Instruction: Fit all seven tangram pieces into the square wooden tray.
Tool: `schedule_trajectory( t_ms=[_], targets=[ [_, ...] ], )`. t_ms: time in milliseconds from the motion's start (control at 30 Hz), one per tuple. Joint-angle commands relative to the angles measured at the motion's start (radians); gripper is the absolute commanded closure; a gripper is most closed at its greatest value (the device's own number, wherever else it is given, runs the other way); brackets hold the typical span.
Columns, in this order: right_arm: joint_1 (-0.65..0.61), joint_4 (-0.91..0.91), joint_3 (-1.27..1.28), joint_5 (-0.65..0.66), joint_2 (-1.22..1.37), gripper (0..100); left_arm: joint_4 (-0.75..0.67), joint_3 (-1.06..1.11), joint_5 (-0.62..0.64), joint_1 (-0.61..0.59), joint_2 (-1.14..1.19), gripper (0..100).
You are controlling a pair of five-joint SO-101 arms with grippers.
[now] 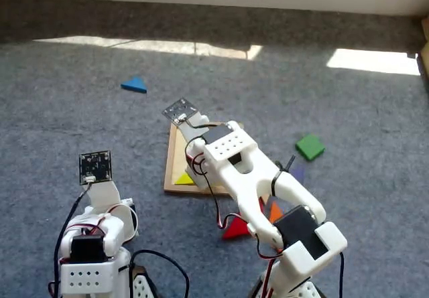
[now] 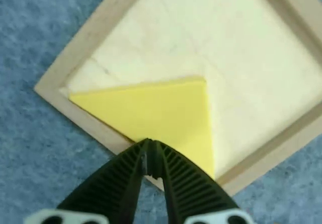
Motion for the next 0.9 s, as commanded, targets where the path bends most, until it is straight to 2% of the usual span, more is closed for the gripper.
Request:
schedule_trajectory(
  t_ms=[0,233,433,633,767,867],
  targets=[
    [0.012,0.088,0.021,-0.005,-0.002,98.1,0.005,0.019,-0.008,0.015,-0.016,100],
    [0.015,0.116,0.021,0.000,-0.018,98.4,0.005,0.019,-0.008,0.015,-0.016,100],
    [0.019,0.104,0.030,-0.005,-0.245,98.4,0.005,0.019,-0.008,0.015,-0.016,100],
    [0.050,-0.110,0.093,-0.006,-0.335,98.4,0.005,0.019,-0.008,0.015,-0.016,100],
    [0.054,-0.271,0.165,-0.006,-0.268,98.4,0.005,0.019,-0.008,0.015,-0.016,100],
    [0.054,-0.312,0.179,-0.006,-0.171,98.4,0.005,0.019,-0.008,0.015,-0.016,100]
  ],
)
